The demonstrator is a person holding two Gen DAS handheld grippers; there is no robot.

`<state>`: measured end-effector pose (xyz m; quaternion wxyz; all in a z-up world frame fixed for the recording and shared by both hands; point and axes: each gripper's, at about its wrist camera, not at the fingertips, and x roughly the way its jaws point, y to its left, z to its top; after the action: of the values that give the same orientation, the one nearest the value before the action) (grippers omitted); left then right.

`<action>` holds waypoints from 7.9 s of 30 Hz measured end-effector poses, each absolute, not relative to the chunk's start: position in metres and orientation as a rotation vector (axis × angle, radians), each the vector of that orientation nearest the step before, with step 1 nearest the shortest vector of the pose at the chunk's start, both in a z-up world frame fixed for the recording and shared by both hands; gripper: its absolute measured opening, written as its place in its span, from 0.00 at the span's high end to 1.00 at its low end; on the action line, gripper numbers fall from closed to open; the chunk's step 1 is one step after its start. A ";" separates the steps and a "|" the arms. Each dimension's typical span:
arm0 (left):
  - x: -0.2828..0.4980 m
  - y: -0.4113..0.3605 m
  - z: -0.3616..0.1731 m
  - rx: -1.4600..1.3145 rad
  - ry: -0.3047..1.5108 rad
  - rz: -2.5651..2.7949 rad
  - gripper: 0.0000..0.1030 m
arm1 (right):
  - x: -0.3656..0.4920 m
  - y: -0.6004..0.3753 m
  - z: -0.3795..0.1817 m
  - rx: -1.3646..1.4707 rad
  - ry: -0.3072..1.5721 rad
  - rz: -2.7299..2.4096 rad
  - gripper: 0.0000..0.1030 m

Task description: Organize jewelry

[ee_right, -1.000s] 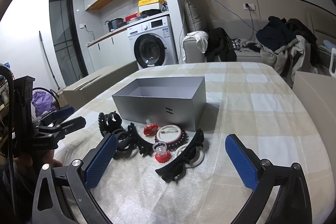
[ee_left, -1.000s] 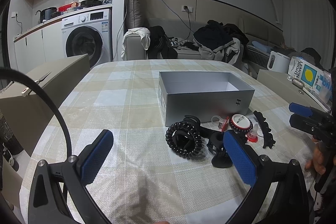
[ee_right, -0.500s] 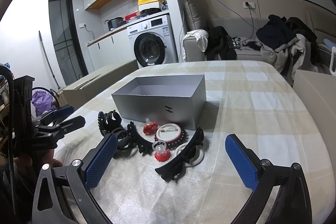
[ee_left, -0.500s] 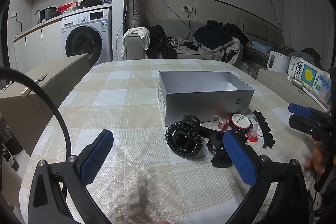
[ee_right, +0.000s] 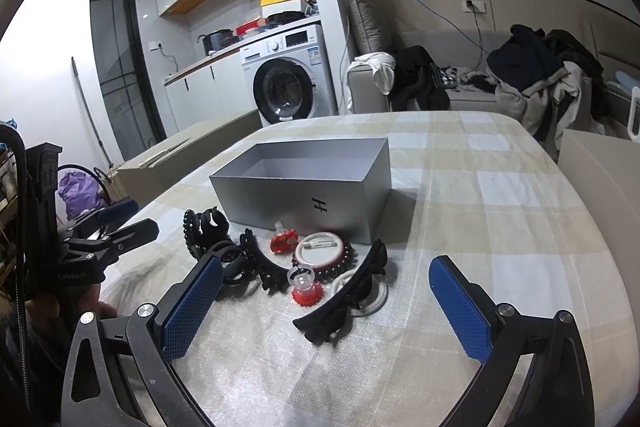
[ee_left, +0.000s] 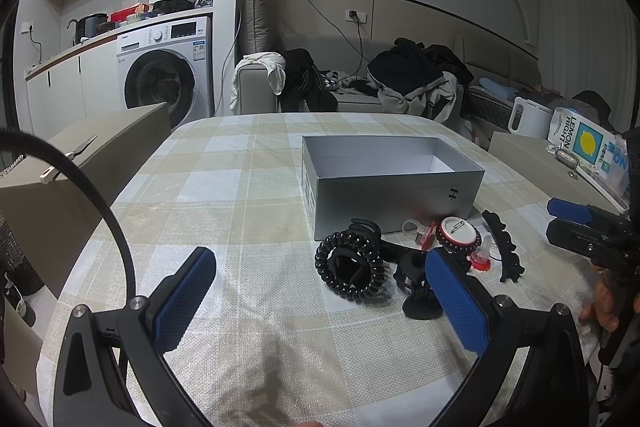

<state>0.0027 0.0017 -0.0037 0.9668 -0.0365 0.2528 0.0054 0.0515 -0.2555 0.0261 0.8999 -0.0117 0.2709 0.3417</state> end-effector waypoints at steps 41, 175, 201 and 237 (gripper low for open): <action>0.025 0.010 0.001 -0.128 0.628 0.005 0.01 | 0.101 -0.246 0.006 -0.023 0.898 0.593 0.67; -0.005 0.024 -0.007 -0.080 0.747 0.013 0.96 | 0.090 -0.257 0.038 0.130 0.825 0.712 0.87; 0.060 0.015 0.048 -0.140 0.528 -0.084 0.96 | 0.130 -0.231 0.080 0.164 0.720 0.741 0.87; 0.113 0.002 0.022 -0.078 0.653 -0.067 0.96 | 0.191 -0.182 0.036 0.136 0.825 0.638 0.87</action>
<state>0.1127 0.0015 0.0216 0.9458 -0.0381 0.3208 -0.0329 0.1908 -0.1819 0.0357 0.8648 0.0649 0.3939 0.3045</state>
